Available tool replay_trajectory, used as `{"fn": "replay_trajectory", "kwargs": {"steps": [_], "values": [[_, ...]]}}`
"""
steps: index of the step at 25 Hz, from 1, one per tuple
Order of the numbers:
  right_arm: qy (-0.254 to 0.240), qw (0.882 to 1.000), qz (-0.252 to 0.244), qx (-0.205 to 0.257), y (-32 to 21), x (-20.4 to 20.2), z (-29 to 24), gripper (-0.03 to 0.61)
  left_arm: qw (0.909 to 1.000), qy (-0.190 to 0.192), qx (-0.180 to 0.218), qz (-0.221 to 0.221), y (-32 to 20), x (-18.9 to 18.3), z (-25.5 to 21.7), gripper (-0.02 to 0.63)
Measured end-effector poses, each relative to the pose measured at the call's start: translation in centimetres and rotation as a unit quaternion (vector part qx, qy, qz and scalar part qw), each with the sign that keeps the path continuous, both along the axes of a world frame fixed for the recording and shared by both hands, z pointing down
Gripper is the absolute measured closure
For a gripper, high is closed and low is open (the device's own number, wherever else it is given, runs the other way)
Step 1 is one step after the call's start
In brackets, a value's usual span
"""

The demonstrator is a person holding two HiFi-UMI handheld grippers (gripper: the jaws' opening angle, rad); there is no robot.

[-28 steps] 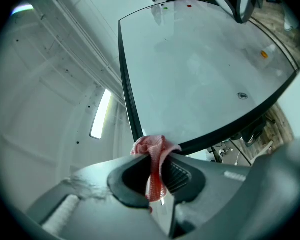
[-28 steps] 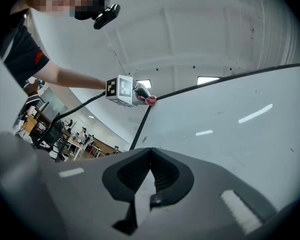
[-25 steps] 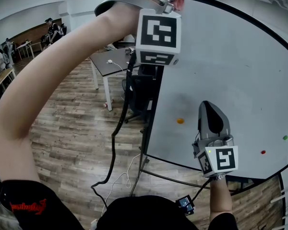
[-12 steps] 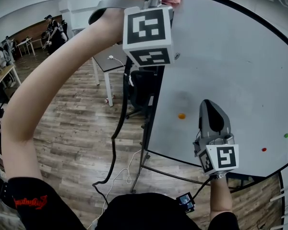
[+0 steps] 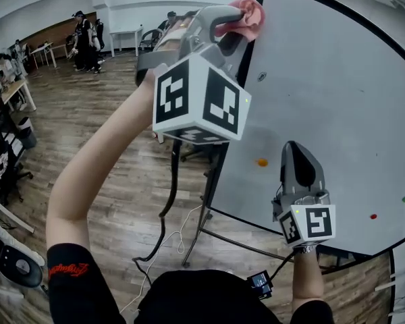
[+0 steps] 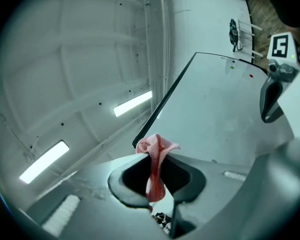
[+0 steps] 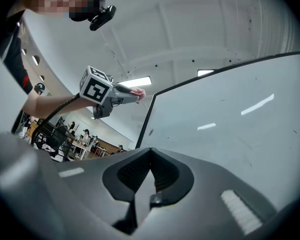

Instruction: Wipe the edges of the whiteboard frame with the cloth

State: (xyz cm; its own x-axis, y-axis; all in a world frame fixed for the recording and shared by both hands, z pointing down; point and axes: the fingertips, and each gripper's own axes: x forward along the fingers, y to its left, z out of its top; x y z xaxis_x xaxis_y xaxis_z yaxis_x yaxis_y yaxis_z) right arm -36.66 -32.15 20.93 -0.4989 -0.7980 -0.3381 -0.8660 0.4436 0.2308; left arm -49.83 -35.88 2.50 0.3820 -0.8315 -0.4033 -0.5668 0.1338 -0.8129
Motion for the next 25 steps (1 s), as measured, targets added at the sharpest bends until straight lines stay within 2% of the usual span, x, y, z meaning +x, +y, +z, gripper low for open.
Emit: {"fn": "replay_trajectory", "kwargs": {"steps": [3,8,13,21,25], "values": [[-0.005,1.0,-0.001,-0.001,-0.1,0.2,0.1,0.577,0.9982,0.051,-0.013,0.03,0.8,-0.3,2.3,0.566],[0.005,1.0,-0.004,-0.006,-0.1,-0.2,1.1,0.577,0.9907,0.121,-0.032,0.052,2.5,-1.4,7.1,0.566],[0.012,1.0,-0.007,-0.016,0.1,-1.0,2.6,0.577,0.9778,0.183,-0.053,0.087,3.8,-1.9,11.2,0.566],[0.027,0.999,-0.009,-0.037,0.2,-2.7,5.8,0.577,0.9593,0.234,-0.107,0.117,3.2,-1.4,19.0,0.568],[0.025,0.998,-0.011,-0.049,0.2,-3.0,7.3,0.577,0.9464,0.266,-0.129,0.129,3.5,-1.2,22.7,0.566]]}}
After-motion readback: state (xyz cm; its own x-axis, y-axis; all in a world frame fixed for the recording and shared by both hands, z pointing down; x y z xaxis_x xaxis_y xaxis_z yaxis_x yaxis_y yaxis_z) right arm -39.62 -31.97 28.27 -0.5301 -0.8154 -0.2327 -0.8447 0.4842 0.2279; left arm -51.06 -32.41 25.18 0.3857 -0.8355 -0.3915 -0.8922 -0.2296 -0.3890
